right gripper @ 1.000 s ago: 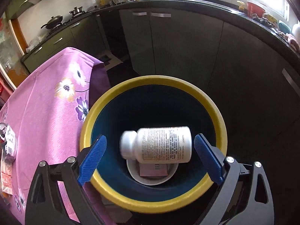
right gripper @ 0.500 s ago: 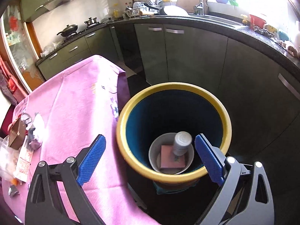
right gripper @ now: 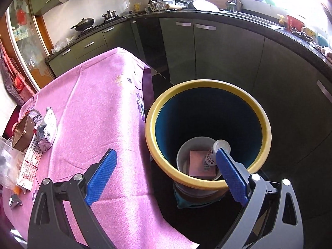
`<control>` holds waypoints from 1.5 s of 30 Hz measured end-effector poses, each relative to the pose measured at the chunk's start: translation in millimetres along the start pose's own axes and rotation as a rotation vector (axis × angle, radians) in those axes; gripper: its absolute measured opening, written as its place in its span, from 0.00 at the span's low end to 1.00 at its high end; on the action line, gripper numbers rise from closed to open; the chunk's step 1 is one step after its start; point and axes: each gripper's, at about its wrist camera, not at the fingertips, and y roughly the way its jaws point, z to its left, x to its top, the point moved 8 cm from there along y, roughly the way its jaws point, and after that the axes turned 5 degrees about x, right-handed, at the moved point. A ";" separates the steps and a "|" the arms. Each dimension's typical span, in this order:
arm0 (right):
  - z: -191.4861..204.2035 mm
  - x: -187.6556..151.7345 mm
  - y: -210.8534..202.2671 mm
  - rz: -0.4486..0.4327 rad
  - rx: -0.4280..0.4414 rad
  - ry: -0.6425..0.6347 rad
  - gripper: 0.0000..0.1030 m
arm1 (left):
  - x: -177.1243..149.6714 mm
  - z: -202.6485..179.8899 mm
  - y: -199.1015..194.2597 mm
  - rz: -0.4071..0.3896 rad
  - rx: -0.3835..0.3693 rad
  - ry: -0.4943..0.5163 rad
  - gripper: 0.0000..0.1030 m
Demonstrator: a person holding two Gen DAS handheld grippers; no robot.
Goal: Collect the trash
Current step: 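Grasp the clear plastic water bottle with the left gripper, then carry the water bottle over the bin and open the left gripper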
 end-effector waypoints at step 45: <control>12.3 -4.0 16.3 0.037 0.031 -0.012 0.92 | -6.8 5.5 -21.5 -0.002 0.038 0.065 0.57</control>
